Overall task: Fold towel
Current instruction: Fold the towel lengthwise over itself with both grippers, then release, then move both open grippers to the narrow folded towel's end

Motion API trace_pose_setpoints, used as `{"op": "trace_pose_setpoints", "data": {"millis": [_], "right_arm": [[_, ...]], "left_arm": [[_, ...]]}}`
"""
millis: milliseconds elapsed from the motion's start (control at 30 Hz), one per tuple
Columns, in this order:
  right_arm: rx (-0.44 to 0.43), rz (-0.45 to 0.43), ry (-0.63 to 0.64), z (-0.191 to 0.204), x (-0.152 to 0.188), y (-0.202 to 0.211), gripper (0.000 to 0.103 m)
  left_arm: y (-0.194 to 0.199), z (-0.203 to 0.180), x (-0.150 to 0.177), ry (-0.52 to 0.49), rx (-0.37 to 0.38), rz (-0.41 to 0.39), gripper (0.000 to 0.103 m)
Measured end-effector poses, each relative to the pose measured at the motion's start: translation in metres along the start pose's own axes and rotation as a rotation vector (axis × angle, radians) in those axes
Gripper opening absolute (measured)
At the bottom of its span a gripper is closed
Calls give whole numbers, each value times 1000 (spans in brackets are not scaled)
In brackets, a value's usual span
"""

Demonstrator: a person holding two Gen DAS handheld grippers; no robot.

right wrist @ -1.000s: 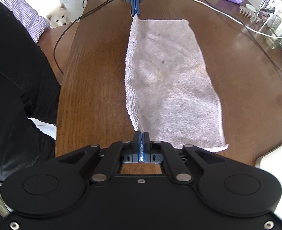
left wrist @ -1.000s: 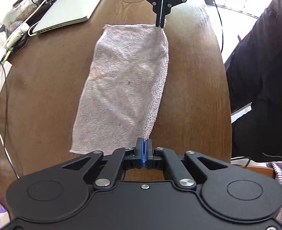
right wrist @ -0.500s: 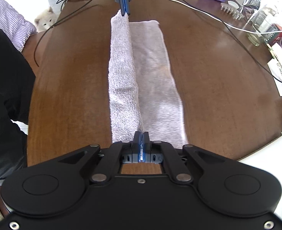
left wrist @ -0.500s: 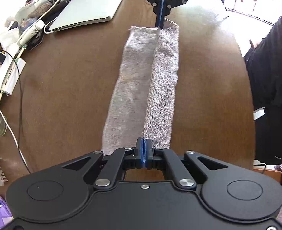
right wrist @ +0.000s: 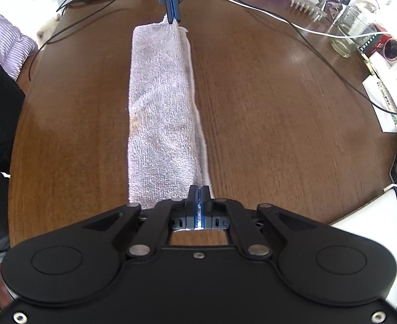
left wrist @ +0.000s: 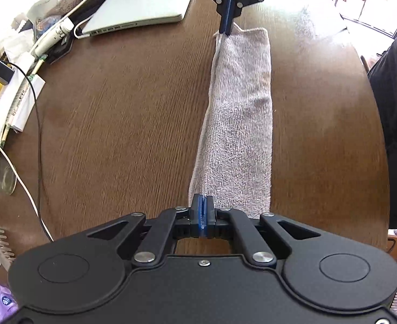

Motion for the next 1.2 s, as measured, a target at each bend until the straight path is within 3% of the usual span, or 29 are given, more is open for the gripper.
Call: {"op": "trace_pose_setpoints", "data": {"millis": [367, 433, 500, 533, 600, 667, 733, 900, 967, 1100, 1200], "right_arm": [[-21, 28, -3, -7, 4, -19, 4], [-14, 34, 5, -7, 4, -19, 12], [8, 36, 1, -10, 4, -19, 33], [24, 36, 0, -11, 4, -18, 39], [53, 35, 2, -15, 4, -18, 63], [61, 30, 1, -17, 2, -17, 64], [69, 22, -10, -18, 2, -13, 64], [79, -10, -128, -21, 2, 6, 64], [80, -12, -173, -21, 4, 9, 64], [78, -20, -414, -17, 9, 18, 64], [61, -33, -651, -13, 23, 22, 64]], "left_arm": [[-18, 6, 8, -8, 4, 32, 4], [-18, 7, 8, -13, -7, 35, 9], [-15, 9, 9, -16, -37, 44, 25], [-15, 10, 10, -12, -52, 50, 32], [-11, 11, 13, -1, -70, 71, 67], [-5, 9, 17, 15, -70, 73, 80], [1, 10, 23, 49, -82, 76, 81], [22, 16, 40, 221, -150, 112, 81], [32, 16, 44, 382, -175, 149, 81], [47, -2, 38, 642, -128, 54, 81], [44, -15, 44, 852, -131, 77, 81]]}}
Point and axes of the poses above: each gripper's, at about its wrist camera, not at the fingertips, and y roughly against the way its jaws point, z to its left, x to its underside, the point moved 10 cm from there along -y, roughly the way its jaws point, and after that the axes turned 8 degrees about -y, right-handed, at the moved point
